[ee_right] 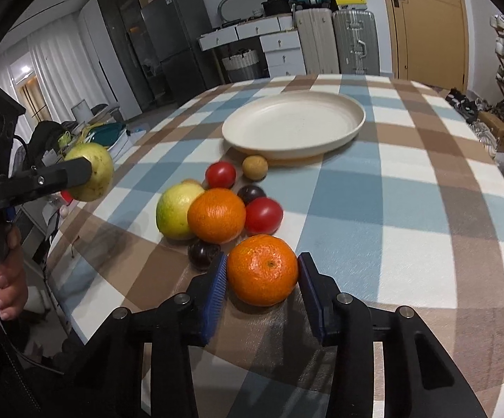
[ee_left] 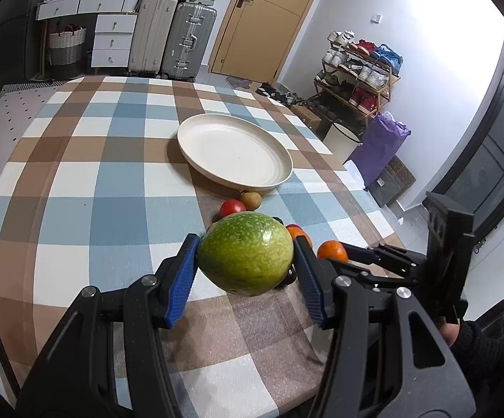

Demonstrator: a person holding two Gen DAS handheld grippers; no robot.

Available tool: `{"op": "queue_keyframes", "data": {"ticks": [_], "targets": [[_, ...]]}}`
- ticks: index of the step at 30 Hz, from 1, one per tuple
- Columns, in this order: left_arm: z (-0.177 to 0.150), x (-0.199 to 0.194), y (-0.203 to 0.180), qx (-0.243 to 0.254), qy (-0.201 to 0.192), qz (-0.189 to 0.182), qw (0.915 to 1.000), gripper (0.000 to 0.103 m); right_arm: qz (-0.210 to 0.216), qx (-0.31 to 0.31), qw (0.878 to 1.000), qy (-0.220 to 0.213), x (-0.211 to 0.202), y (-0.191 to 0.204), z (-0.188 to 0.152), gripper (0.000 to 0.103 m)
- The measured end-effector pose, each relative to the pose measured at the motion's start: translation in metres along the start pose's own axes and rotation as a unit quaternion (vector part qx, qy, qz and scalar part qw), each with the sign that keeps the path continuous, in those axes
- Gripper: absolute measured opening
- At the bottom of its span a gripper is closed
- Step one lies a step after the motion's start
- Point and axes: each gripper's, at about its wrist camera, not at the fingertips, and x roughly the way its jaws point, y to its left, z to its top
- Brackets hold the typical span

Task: Organize fruits
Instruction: 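Lift the green citrus with the left gripper while the right gripper grasps an orange, then carry the orange and pear over the plate and release them with both grippers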

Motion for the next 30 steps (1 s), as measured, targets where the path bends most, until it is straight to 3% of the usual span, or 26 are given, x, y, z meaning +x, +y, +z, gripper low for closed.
{"op": "queue_keyframes", "data": {"ticks": [11,20,30], "targets": [[0.032,0.009,-0.006,0.003,-0.018,-0.006,0.9998,0.052,0.020,-0.004,0.998,-0.055,-0.024,0.001,0.036,0.042],[0.080,0.024,-0.012,0.013,-0.037,-0.006,0.9992,0.052,0.042,-0.004,0.996,-0.082,-0.027,-0.006,0.080,0.042],[0.137,0.067,-0.012,0.031,-0.020,-0.009,0.9993,0.052,0.035,-0.010,0.995,-0.095,-0.016,-0.020,0.134,0.042]]}}
